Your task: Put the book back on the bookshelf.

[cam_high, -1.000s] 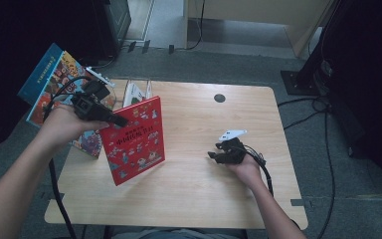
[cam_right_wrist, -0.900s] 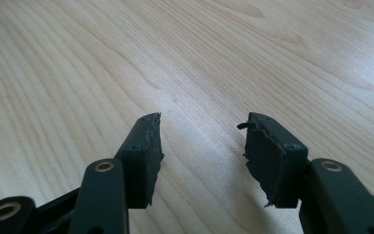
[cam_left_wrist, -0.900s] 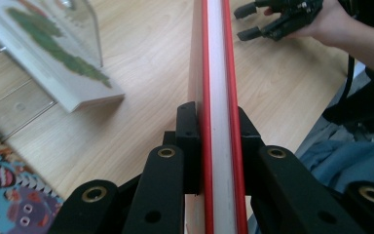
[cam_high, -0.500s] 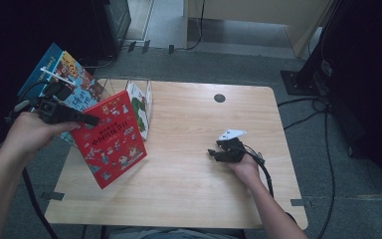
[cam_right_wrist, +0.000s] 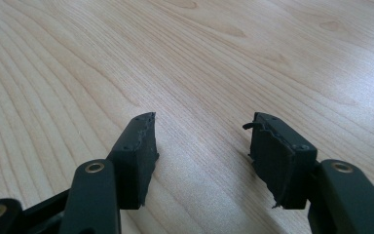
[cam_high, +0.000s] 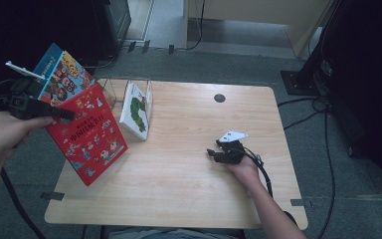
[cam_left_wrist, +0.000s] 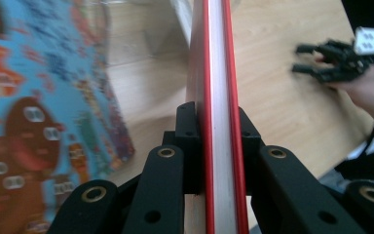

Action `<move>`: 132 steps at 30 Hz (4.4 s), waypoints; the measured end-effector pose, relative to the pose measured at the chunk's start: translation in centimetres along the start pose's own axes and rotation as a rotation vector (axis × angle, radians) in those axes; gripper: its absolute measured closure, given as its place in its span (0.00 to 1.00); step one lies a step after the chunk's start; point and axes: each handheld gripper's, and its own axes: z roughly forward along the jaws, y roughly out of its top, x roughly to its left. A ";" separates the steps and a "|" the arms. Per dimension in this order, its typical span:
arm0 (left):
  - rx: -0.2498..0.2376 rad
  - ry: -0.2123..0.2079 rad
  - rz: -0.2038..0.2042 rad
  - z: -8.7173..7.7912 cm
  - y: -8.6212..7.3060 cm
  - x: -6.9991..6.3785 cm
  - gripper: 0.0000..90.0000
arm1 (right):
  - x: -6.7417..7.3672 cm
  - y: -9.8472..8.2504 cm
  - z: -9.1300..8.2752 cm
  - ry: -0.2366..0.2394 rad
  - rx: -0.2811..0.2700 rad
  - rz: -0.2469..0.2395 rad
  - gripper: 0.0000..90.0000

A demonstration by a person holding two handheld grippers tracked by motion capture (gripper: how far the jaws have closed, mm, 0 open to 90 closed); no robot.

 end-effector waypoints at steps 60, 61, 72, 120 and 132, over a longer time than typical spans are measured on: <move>0.145 0.105 -0.112 6.1 9.5 3.5 0.82 | 0.6 -0.3 -0.3 -0.019 -0.002 0.016 0.47; 0.150 0.099 -0.117 6.2 9.6 3.3 0.81 | 0.6 -0.3 -0.3 -0.019 -0.002 0.016 0.47; 0.149 0.142 -0.125 6.4 10.5 2.7 0.89 | 0.6 -0.3 -0.3 -0.018 -0.003 0.016 0.48; 0.028 0.129 -0.216 5.7 13.2 4.8 0.57 | 1.1 -0.9 -1.0 -0.043 -0.002 0.046 0.47; -0.046 0.110 -0.175 1.9 12.1 3.7 0.54 | 1.1 -0.9 -1.0 -0.023 0.006 0.033 0.40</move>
